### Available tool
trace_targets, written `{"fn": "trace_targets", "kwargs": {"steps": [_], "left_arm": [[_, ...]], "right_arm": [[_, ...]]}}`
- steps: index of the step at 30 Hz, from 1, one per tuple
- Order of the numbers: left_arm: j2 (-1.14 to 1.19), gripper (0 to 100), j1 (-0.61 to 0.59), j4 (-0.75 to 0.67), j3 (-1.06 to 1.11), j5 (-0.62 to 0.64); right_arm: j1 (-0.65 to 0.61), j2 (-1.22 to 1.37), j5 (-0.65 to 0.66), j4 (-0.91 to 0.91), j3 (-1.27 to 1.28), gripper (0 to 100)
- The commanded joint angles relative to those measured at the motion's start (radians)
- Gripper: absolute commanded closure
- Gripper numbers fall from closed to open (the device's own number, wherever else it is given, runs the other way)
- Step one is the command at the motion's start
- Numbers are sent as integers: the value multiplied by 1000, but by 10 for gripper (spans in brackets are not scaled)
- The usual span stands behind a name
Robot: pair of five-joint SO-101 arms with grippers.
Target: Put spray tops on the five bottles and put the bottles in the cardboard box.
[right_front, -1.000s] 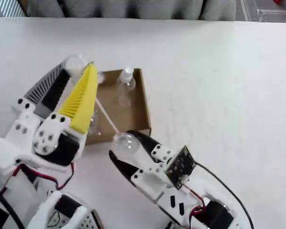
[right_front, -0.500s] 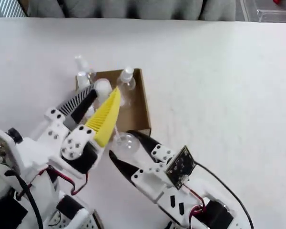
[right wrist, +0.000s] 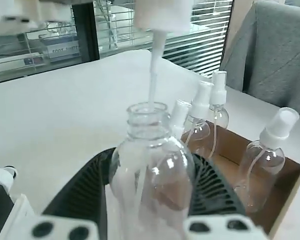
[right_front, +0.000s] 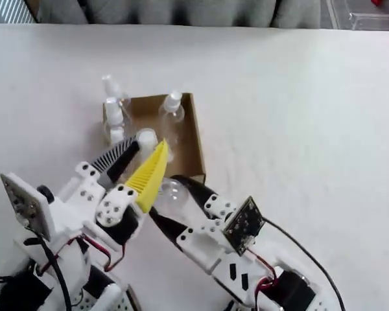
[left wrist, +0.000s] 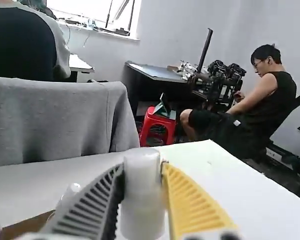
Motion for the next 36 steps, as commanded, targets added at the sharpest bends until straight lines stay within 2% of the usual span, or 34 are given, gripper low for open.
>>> {"fn": "trace_targets", "kwargs": {"steps": [1, 4, 17, 19, 25, 30, 36], "left_arm": [[-50, 977, 51, 9, 41, -5], [-87, 976, 88, 2, 91, -5], [-148, 974, 87, 40, 130, -11], [-148, 938, 87, 66, 130, -8], [-168, 719, 87, 169, 127, -6], [-275, 703, 87, 216, 120, -6], [-323, 703, 5, 318, 20, -9]], "right_arm": [[-10, -7, 9, -31, -11, 982], [-10, -7, 9, -31, -11, 982], [-10, -7, 9, -31, -11, 982], [-10, -7, 9, -31, -11, 982], [-10, -7, 9, -31, -11, 982], [-7, -7, 9, -28, -11, 982], [116, -7, 9, -31, -11, 982]]}}
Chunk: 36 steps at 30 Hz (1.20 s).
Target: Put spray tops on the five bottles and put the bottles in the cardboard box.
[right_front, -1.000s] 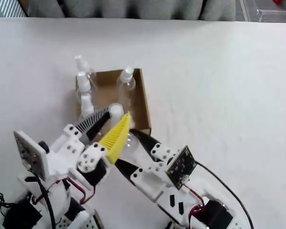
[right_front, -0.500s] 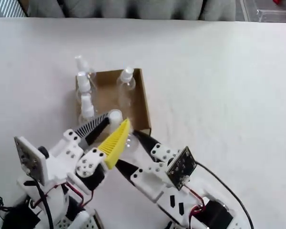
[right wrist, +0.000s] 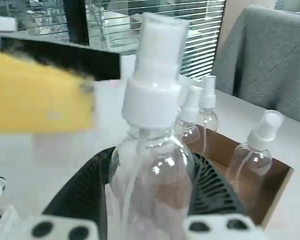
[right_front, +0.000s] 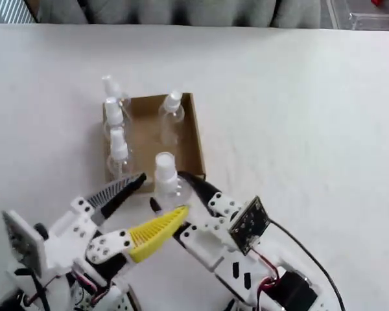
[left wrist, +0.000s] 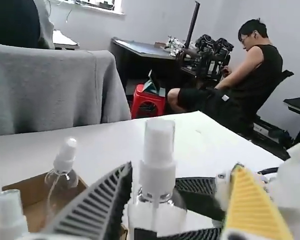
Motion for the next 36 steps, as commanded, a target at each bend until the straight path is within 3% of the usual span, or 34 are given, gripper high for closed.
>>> {"fn": "trace_targets", "kwargs": {"steps": [1, 8, 14, 16, 20, 25, 32, 36], "left_arm": [[-12, 703, -77, 58, -123, -5], [-12, 723, -87, 199, -258, -3], [-12, 993, -81, 244, -261, -3], [-12, 941, -79, 247, -259, -2], [-12, 983, -73, 245, -259, -2], [-12, 980, 74, 242, -209, -2], [-13, 980, 245, 164, -54, -11], [-15, 980, 291, 68, 58, -12]], "right_arm": [[90, 7, 9, -35, -11, 982], [288, 15, 8, -254, -17, 982], [325, 67, 3, -383, -101, 982], [326, 142, 2, -400, -173, 982], [323, 349, 0, -418, -368, 982], [317, 591, -2, -417, -621, 982], [133, 763, -8, -417, -819, 982], [-5, 792, -107, -410, -842, 982]]}}
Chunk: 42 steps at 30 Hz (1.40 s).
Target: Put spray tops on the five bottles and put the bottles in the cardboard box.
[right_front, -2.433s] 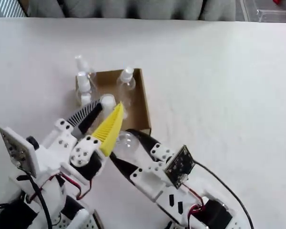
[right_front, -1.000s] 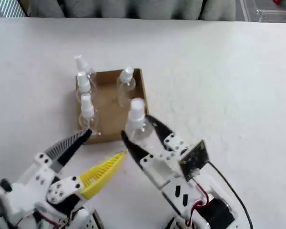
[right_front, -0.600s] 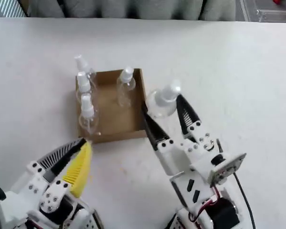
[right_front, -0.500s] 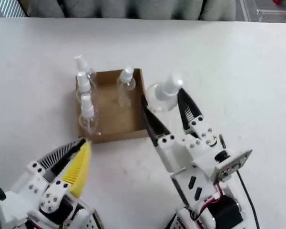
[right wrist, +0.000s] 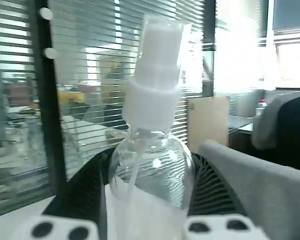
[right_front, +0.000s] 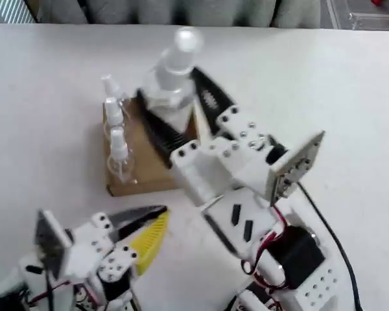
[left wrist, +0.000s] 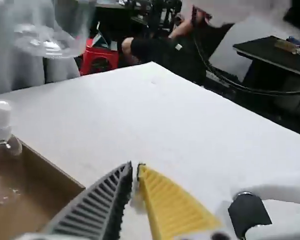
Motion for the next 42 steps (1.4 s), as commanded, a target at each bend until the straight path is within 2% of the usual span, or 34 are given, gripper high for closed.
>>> {"fn": "trace_targets", "kwargs": {"steps": [1, 10, 16, 23, 26, 33, 39, 42], "left_arm": [[-7, 980, 54, -133, 101, -11], [-7, 980, 39, -272, 203, -3], [-7, 980, -73, -319, 206, 0], [-7, 980, -197, -367, 206, 72], [-7, 980, -222, -365, 206, 86], [-7, 980, -222, -344, 203, 91], [-7, 980, -214, -245, 157, 84], [-8, 980, -157, -192, 115, 84]], "right_arm": [[-99, 15, -72, -16, -60, 982], [-137, -145, -120, 61, 129, 982], [-140, -325, -120, 179, 190, 982], [-140, -447, -123, 358, 199, 982], [-179, -490, -123, 398, 199, 982], [-162, -470, -121, 271, 199, 982], [-143, -331, -121, 90, 199, 982], [-150, -242, -123, 19, 199, 982]]}}
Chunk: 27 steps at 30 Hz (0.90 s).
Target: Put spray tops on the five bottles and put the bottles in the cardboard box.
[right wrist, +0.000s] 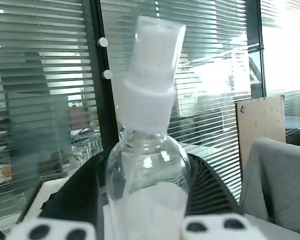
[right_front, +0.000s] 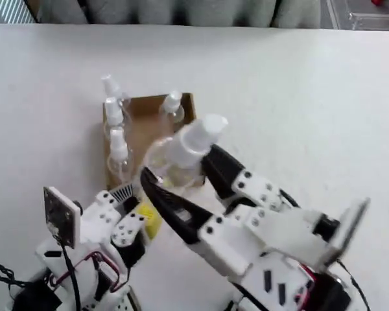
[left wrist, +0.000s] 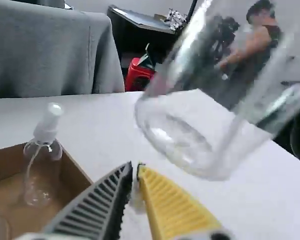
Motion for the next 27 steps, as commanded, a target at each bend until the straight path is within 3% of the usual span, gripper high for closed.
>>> {"fn": "trace_targets", "kwargs": {"steps": [1, 4, 10, 21, 27], "left_arm": [[-10, 980, 79, 78, -97, 8], [-10, 980, 104, 86, -103, 8], [-10, 980, 91, 78, -103, 6], [-10, 980, 18, 43, -101, 8], [-10, 980, -30, 43, -103, 9]], "right_arm": [[7, 114, -21, -96, -9, 982], [7, 191, -112, -151, -9, 982], [5, 240, -170, -124, -5, 982], [-42, 38, -170, 159, 2, 982], [-42, -39, -167, 226, 2, 982]]}}
